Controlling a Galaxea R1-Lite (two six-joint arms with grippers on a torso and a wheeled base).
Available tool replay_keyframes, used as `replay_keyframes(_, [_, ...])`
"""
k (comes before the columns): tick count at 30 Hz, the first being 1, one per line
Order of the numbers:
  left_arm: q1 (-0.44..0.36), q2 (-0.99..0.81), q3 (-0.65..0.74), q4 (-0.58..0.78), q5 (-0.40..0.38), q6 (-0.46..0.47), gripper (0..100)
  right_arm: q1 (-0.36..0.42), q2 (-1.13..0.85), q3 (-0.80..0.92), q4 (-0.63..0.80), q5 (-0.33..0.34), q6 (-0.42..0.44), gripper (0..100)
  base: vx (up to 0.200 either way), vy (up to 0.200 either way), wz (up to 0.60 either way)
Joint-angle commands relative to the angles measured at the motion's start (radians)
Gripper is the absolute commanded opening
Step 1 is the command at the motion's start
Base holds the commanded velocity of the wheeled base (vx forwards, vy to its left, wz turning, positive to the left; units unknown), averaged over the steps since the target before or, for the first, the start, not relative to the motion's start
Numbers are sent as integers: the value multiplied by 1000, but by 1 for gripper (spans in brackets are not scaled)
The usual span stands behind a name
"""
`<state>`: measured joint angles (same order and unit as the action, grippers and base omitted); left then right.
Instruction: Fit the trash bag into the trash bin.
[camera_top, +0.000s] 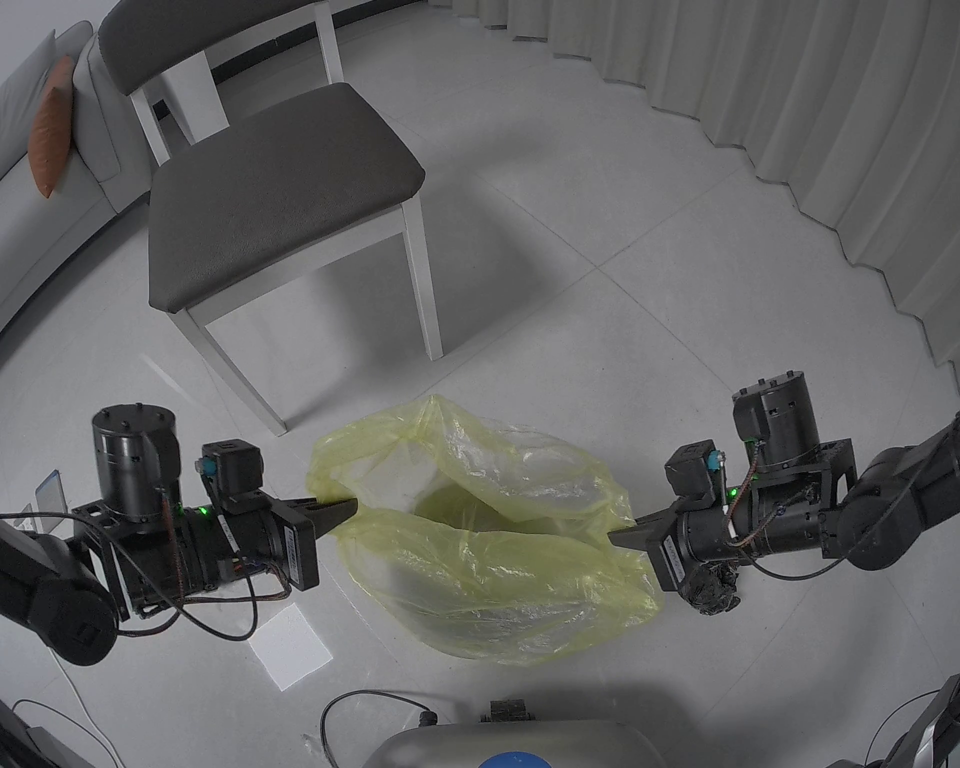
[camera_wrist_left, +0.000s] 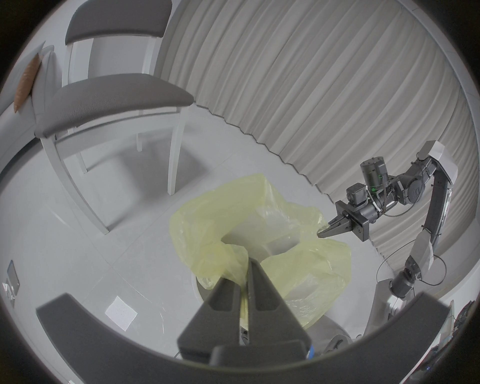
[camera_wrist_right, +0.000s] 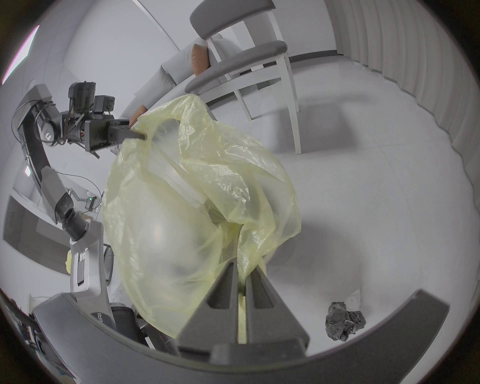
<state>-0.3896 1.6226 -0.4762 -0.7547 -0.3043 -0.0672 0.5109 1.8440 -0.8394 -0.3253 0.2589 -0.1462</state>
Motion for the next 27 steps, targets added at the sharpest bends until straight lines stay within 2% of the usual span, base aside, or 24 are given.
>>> replay_keyframes(1, [6, 132, 14, -40, -1, 1, 0, -18, 101, -55, -6, 2, 11, 0, 0, 0, 0])
replay_keyframes(4, [6, 175, 16, -74, -1, -3, 0, -22, 144, -86, 0, 2, 10, 0, 0, 0, 0])
replay_keyframes(13, [81, 252, 7, -181, -6, -8, 0, -58, 242, -188, 6, 0, 2, 0, 0, 0, 0])
replay_keyframes(19, [71, 296, -4, -204, -7, -9, 0, -95, 293, -242, 22, 0, -3, 0, 0, 0, 0])
replay_keyframes(27, [52, 349, -16, -268, 1, -28, 0, -100, 330, -265, 14, 0, -3, 0, 0, 0, 0])
